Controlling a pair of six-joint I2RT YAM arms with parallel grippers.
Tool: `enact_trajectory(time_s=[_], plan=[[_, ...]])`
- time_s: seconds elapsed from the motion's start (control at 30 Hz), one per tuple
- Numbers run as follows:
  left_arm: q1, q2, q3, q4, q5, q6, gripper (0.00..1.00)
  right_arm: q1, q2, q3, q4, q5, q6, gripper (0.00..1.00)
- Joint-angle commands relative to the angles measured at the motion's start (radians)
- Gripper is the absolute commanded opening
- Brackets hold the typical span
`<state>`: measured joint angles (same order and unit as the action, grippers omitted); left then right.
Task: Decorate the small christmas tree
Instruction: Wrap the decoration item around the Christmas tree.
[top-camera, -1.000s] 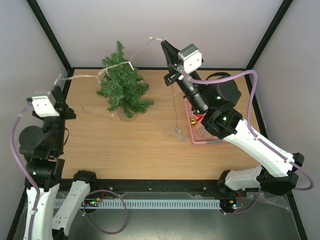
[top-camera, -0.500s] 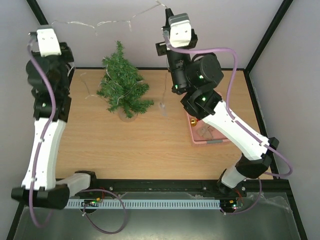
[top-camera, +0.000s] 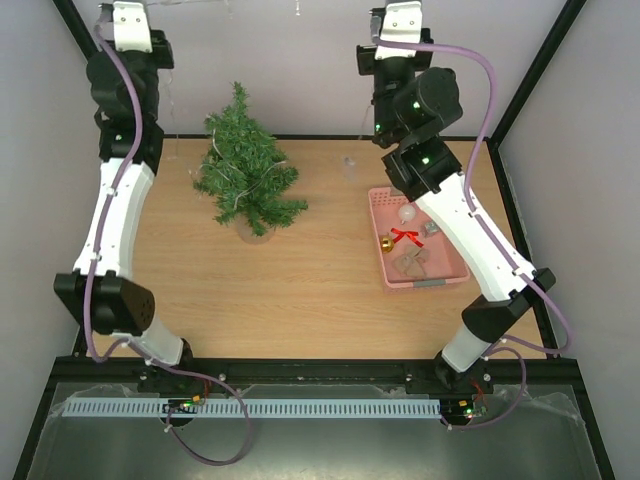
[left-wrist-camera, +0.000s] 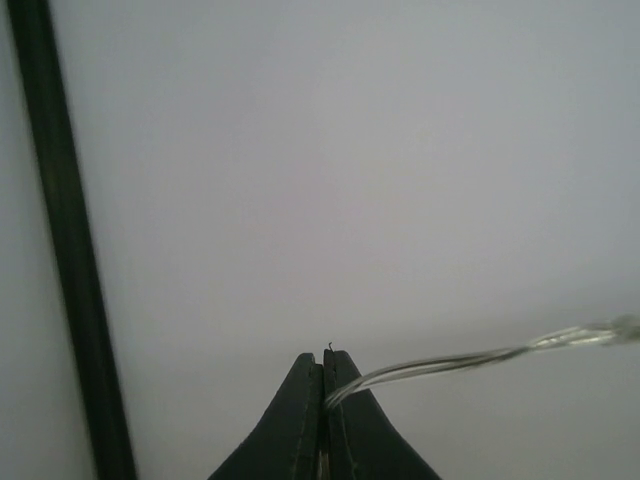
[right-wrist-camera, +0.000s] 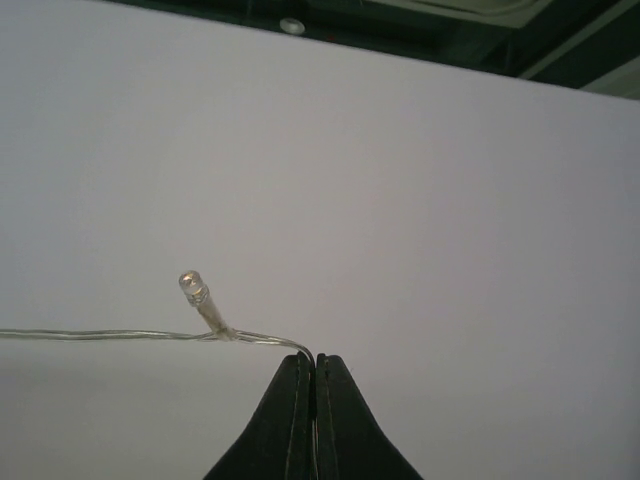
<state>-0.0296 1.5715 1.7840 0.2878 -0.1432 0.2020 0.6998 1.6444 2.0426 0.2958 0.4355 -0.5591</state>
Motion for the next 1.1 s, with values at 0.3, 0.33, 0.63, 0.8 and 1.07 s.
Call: enact_trajectory(time_s=[0.3,0.33,0.63,0.8,1.07], plan=[[-0.028,0.246,0.183,0.066,0.386,-0.088,0.05,-0.228,-0.044,-0.094,-0.047,-0.011,0.200,0.02],[-0.034,0.255,0.194,0.040,0.416,-0.088,0.06,-0.242,-0.052,-0.098,-0.048,-0.014,0.208,0.02],[-0.076,0.227,0.158,-0.125,0.634,-0.107,0.28,-0.300,-0.088,-0.077,-0.053,-0.050,0.218,0.02],[-0.078,0.198,0.154,-0.196,0.762,-0.125,0.45,-0.312,-0.076,-0.057,-0.066,-0.065,0.206,0.02],[-0.064,0.147,0.134,-0.320,0.891,-0.143,0.62,-0.331,-0.063,-0.074,-0.063,-0.120,0.186,0.02]])
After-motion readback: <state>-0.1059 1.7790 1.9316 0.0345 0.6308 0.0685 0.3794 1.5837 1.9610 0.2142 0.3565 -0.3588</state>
